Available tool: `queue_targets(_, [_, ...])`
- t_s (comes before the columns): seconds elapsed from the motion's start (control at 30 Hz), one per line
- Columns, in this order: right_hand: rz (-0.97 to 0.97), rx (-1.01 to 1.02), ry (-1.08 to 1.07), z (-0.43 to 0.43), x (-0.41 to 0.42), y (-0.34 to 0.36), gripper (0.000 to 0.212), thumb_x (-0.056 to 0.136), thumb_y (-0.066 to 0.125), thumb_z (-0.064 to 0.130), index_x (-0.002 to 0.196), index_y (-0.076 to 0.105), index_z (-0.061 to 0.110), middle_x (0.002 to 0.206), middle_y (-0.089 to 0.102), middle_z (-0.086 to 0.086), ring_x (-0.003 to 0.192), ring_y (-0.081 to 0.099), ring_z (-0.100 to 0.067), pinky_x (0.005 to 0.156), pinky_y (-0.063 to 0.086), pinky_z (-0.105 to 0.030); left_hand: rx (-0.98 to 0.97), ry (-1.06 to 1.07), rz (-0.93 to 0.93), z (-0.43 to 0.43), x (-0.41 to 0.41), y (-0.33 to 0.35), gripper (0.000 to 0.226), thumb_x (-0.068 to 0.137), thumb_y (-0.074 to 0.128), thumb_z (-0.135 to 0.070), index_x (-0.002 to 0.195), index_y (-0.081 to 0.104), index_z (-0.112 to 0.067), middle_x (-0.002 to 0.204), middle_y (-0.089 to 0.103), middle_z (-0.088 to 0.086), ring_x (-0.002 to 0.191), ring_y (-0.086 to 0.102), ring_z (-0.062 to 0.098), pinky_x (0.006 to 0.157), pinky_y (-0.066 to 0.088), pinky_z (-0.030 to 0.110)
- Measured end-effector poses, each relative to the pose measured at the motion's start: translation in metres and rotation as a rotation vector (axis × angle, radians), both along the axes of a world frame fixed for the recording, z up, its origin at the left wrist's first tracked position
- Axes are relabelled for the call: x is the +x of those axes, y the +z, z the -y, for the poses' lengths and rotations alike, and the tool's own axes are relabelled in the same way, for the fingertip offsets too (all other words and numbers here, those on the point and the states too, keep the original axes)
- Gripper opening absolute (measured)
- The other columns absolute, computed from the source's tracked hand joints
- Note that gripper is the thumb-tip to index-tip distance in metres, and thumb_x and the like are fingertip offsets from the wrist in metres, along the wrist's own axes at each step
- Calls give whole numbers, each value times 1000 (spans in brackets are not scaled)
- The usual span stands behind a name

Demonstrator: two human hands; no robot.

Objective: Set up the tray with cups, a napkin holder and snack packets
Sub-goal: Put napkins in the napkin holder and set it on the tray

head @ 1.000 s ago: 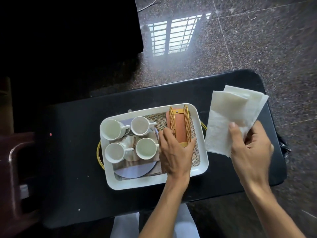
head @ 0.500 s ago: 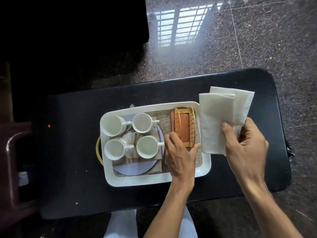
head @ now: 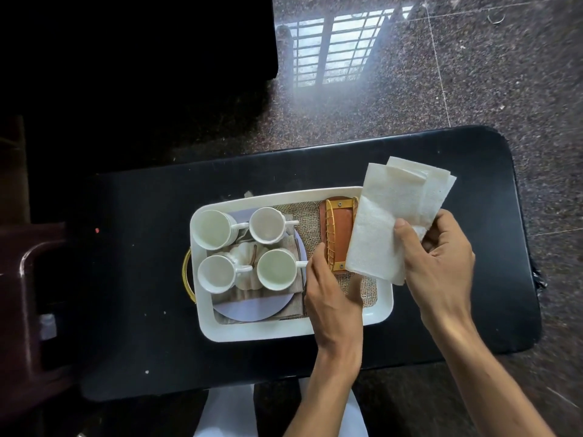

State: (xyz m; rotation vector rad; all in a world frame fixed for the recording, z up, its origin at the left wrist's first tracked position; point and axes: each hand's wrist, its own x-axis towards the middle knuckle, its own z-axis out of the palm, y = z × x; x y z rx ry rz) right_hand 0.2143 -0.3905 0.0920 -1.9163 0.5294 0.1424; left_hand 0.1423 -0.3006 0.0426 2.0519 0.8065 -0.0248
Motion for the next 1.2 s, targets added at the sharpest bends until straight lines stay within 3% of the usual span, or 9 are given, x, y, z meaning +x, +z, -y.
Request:
queue_targets(0.07, [-46,168,-87,-3,3,3,6,92,67,22,94,66,27,90,74,-1,78,69,-11,66,62,-35,-98,145,56,-4,-4,15,51,92,75,-20,138,58,-12,129,66,1,119,67,13,96,60,39])
queue_targets(0.2, [-196,577,-274,-11,8,9,18,90,69,10,108,69,10,98,79,-2,89,76,-15,67,60,-24,-553,314,162,-11,3,54,35,88,63,-62,117,65,-42,111,77,-21,107,71,-2,86,56,13])
queue_targets(0.3, [-258,668,-266,-19,2,10,22,89,69,7,111,69,6,104,77,-7,95,75,-19,75,61,-27,-819,362,136,-16,19,55,42,85,72,-56,118,68,-30,109,80,-9,103,76,7,82,58,16])
queue_targets(0.43, [-257,608,-146,-21,-5,9,24,83,76,12,106,72,7,100,78,-7,91,76,-18,79,60,-30,-696,445,86,-37,40,39,22,89,80,-19,109,73,-19,101,82,-4,95,78,11,79,61,25])
queue_targets(0.6, [-169,570,-212,-5,7,6,47,75,85,22,118,66,18,103,78,-4,89,76,-18,65,59,-27,-525,97,82,-70,48,28,18,85,82,-14,97,72,-24,93,80,-5,86,76,7,77,62,27])
queue_targets(0.8, [-87,105,15,-1,1,-5,24,77,83,17,92,67,28,91,75,2,82,74,-14,65,61,-32,-379,-31,44,-82,54,25,18,86,80,-16,101,71,-19,96,77,-1,89,74,19,82,62,44])
queue_targets(0.93, [-49,29,84,-2,-9,-2,36,75,81,13,100,64,32,90,72,9,78,70,-4,62,57,-19,-335,-224,89,-83,82,24,15,85,76,-7,97,70,-15,88,72,-1,82,66,17,76,57,38])
queue_targets(1.1, [39,-117,170,-12,-24,3,24,80,75,16,93,66,34,83,70,15,77,66,1,58,49,-8,-220,-482,167,-77,128,23,22,81,74,2,97,76,-13,114,70,5,106,68,18,86,54,27])
queue_targets(1.2, [78,-221,148,-22,-32,-3,18,83,73,15,92,65,29,86,68,13,81,64,-1,61,48,-10,-177,-546,170,-75,139,20,20,90,69,-7,106,75,-17,108,70,4,91,69,13,78,56,22])
